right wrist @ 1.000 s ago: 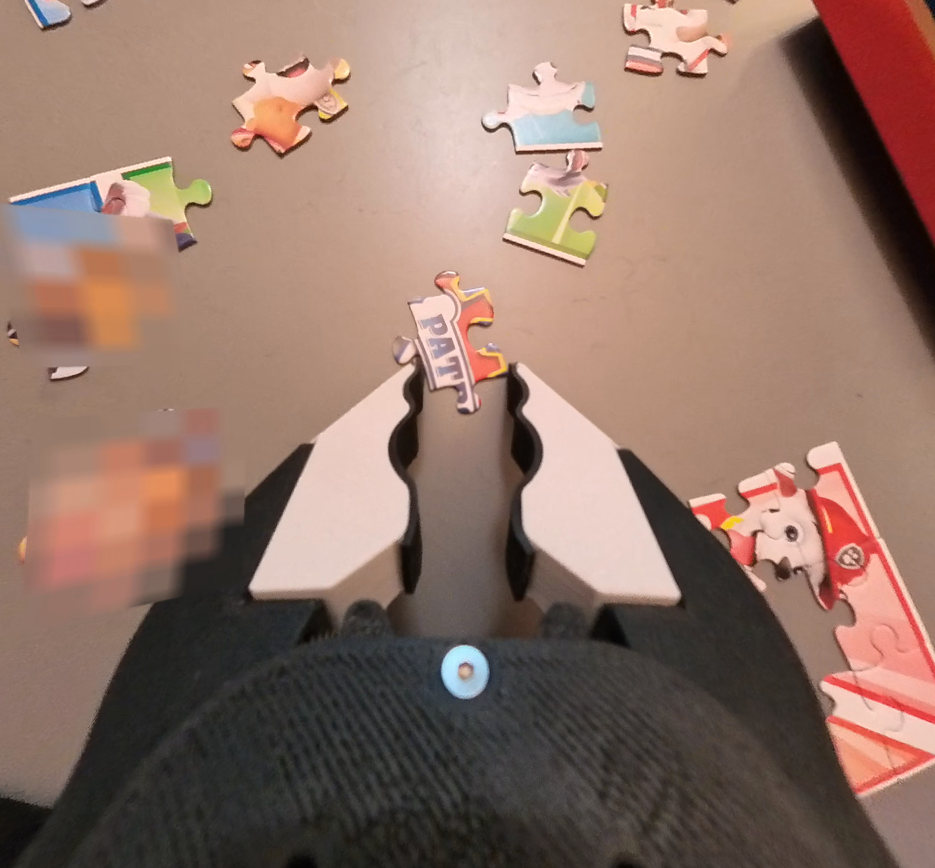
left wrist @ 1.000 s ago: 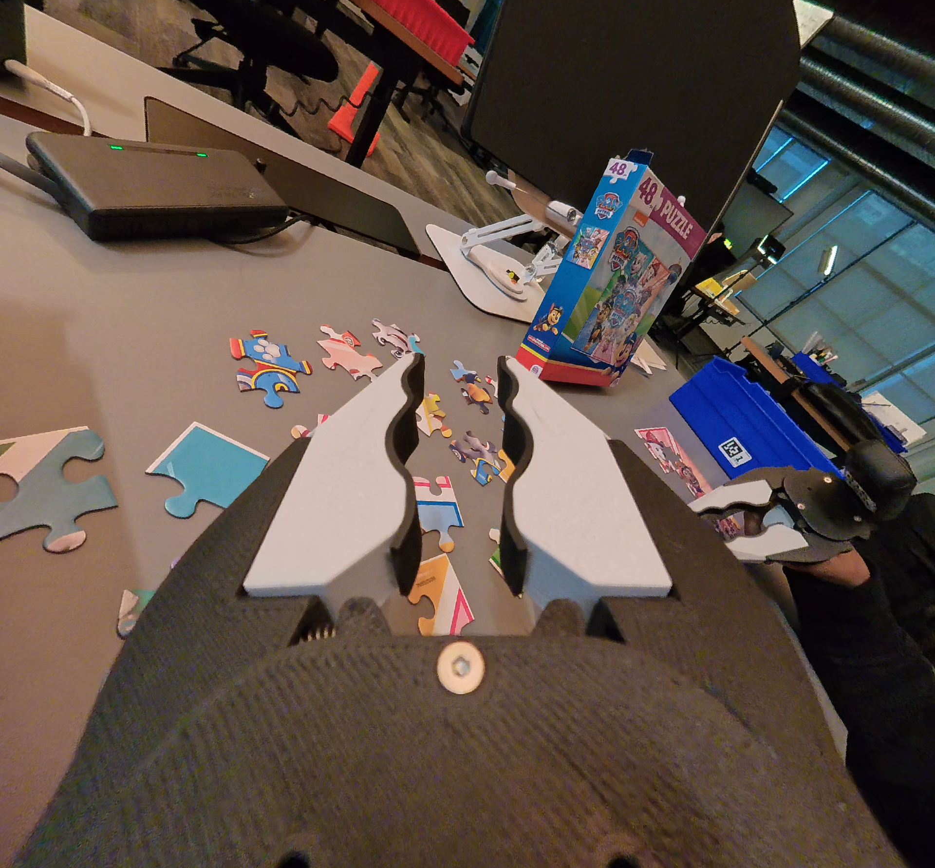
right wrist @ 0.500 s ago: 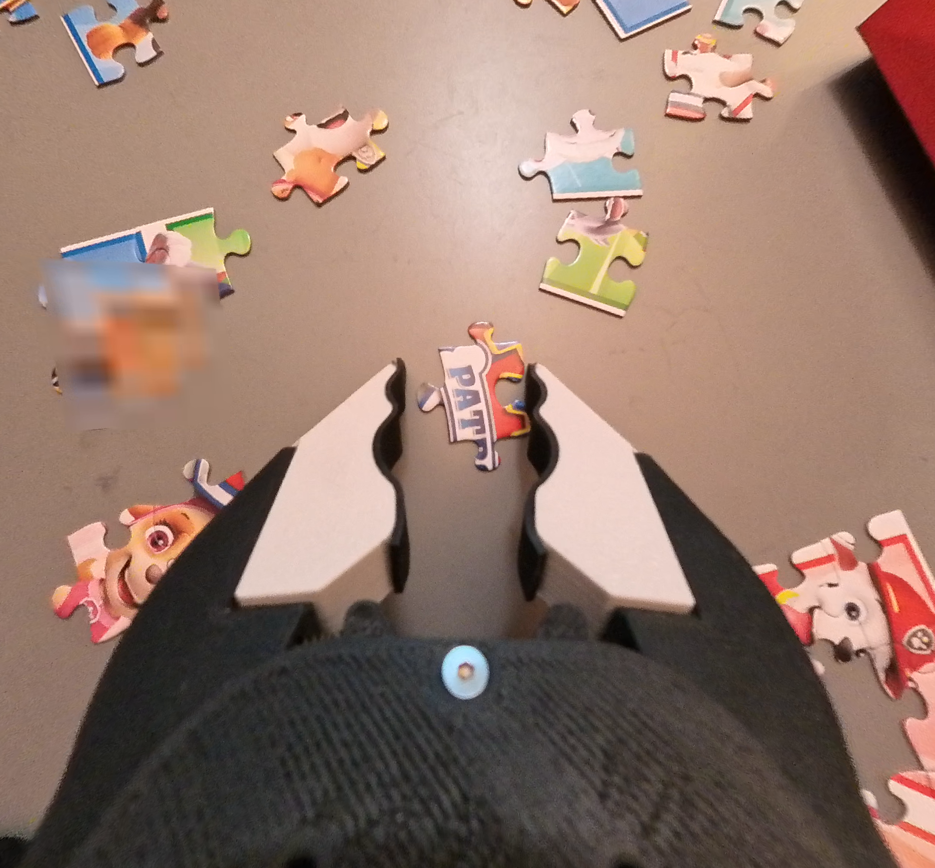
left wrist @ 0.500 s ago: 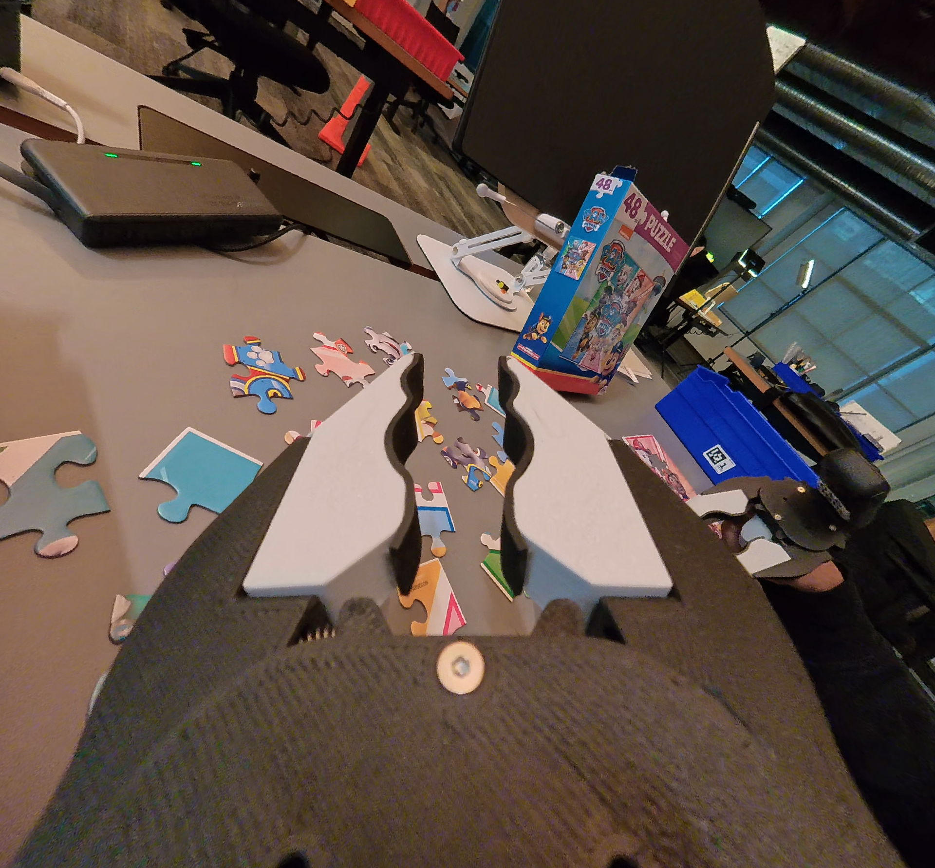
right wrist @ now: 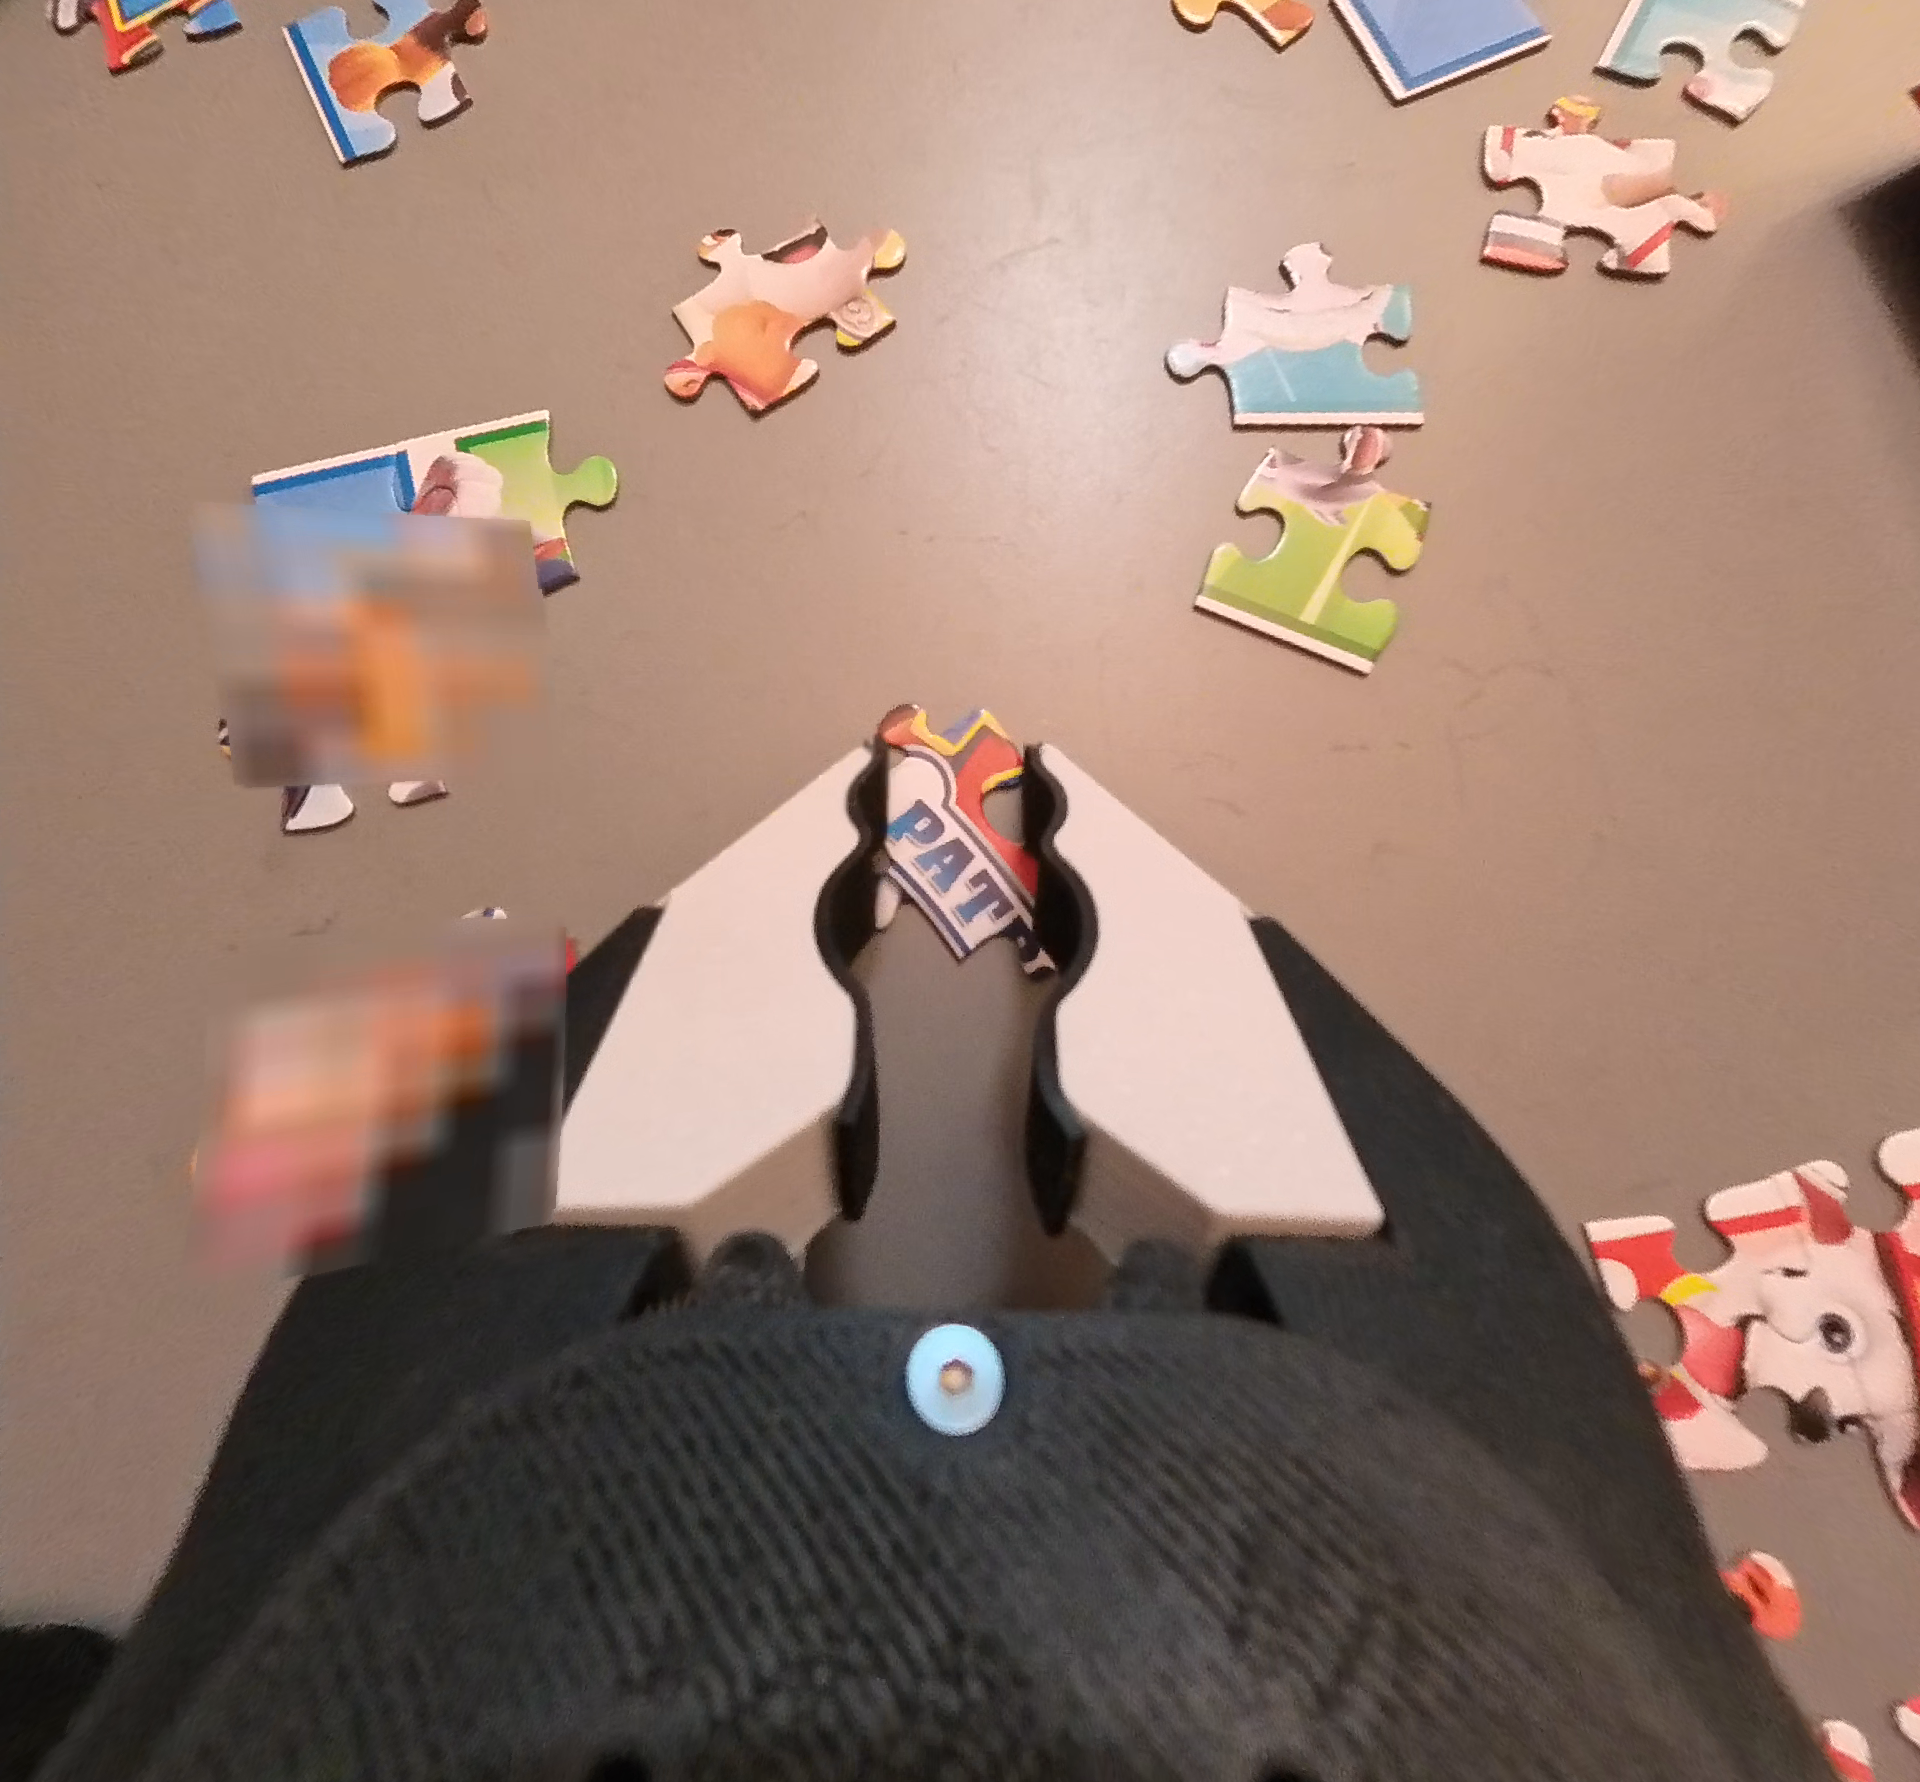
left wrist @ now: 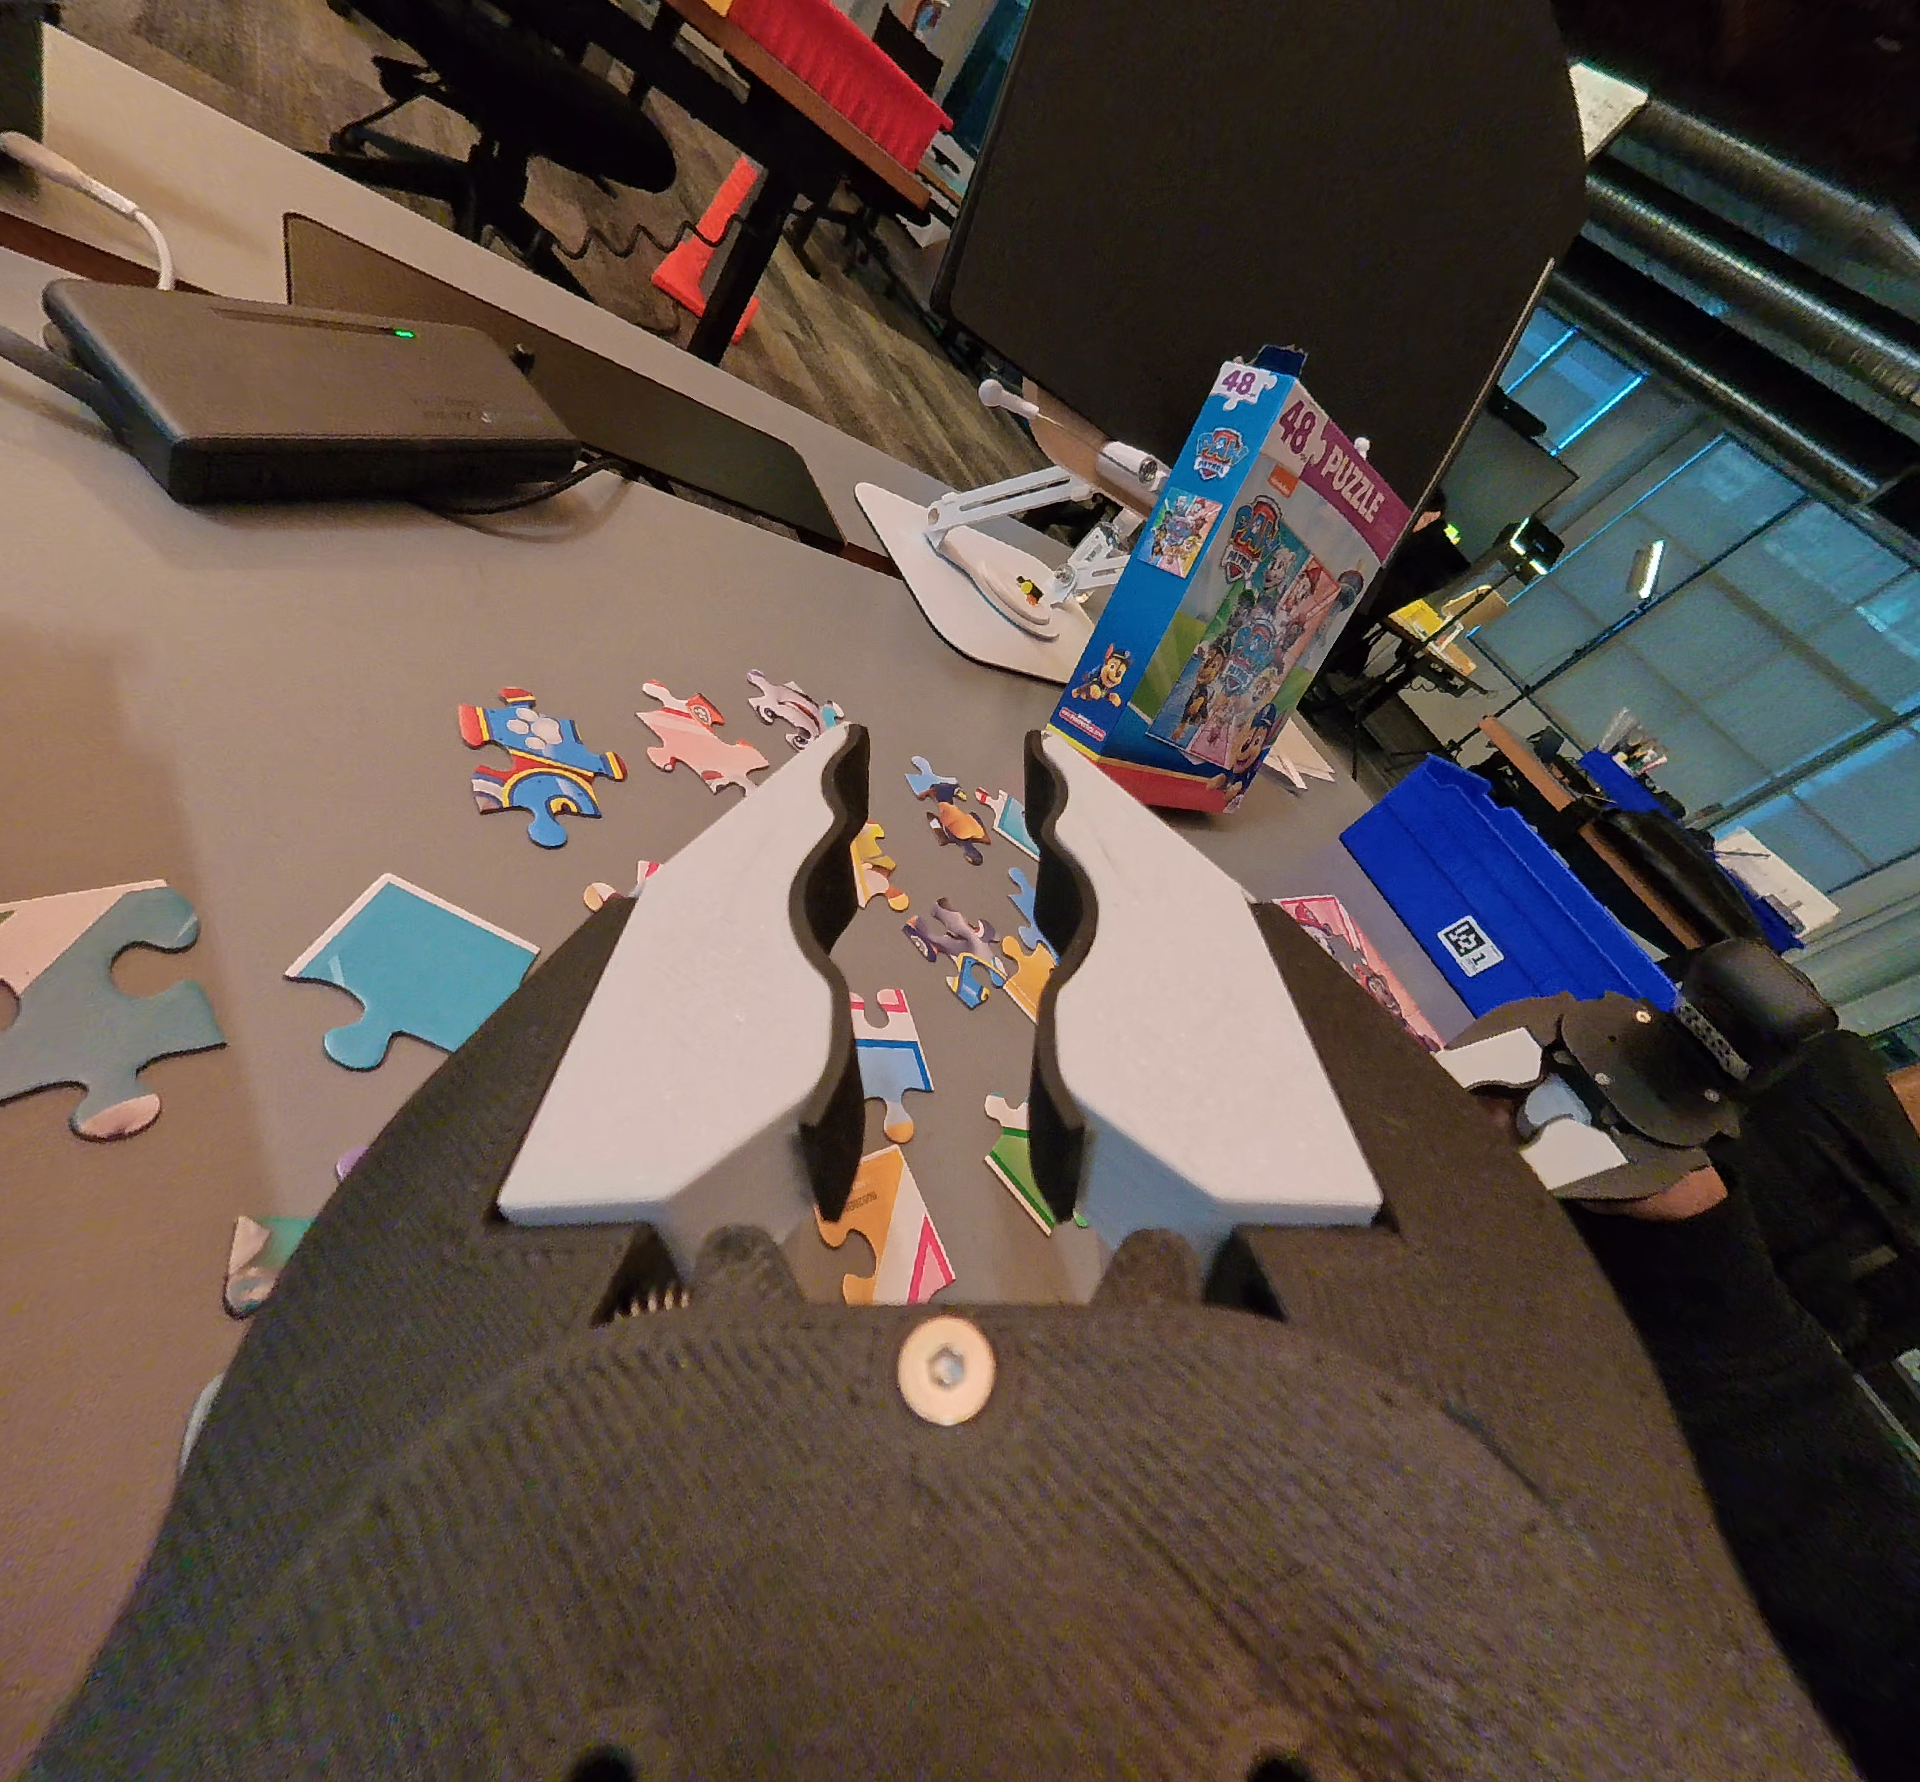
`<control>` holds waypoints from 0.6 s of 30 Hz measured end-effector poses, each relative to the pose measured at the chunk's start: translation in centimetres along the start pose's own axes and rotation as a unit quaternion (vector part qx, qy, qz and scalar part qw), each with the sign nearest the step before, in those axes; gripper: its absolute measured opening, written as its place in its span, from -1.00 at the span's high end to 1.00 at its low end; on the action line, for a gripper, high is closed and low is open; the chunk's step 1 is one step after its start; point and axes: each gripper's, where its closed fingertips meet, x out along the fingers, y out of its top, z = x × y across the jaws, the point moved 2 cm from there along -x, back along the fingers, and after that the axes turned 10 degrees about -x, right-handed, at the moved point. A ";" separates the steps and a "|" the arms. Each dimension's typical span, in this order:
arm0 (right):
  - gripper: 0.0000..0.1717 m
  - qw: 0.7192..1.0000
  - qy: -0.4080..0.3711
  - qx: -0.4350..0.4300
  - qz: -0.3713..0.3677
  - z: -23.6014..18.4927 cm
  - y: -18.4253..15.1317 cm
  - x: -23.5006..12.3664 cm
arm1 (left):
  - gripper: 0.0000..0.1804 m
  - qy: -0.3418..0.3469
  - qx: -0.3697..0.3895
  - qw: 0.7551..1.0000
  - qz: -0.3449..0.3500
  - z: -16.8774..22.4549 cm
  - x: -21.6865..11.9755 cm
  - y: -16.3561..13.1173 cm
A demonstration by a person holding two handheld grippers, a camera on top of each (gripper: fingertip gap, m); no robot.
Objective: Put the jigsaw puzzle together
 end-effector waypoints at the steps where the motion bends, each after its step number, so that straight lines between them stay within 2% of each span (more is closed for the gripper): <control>1: 0.72 1.000 -0.003 0.001 -0.001 0.1 -0.1 0.0 | 0.69 0.000 0.000 1.000 -0.001 0.0 0.0 0.0; 15: 0.73 0.999 -0.036 0.008 -0.011 1.1 -0.2 -0.1 | 0.69 0.003 0.001 1.000 -0.004 -0.1 0.1 -0.1; 18: 0.71 0.999 -0.044 -0.002 0.018 1.1 1.1 -0.3 | 0.69 0.003 0.000 1.000 -0.003 -0.1 0.0 -0.1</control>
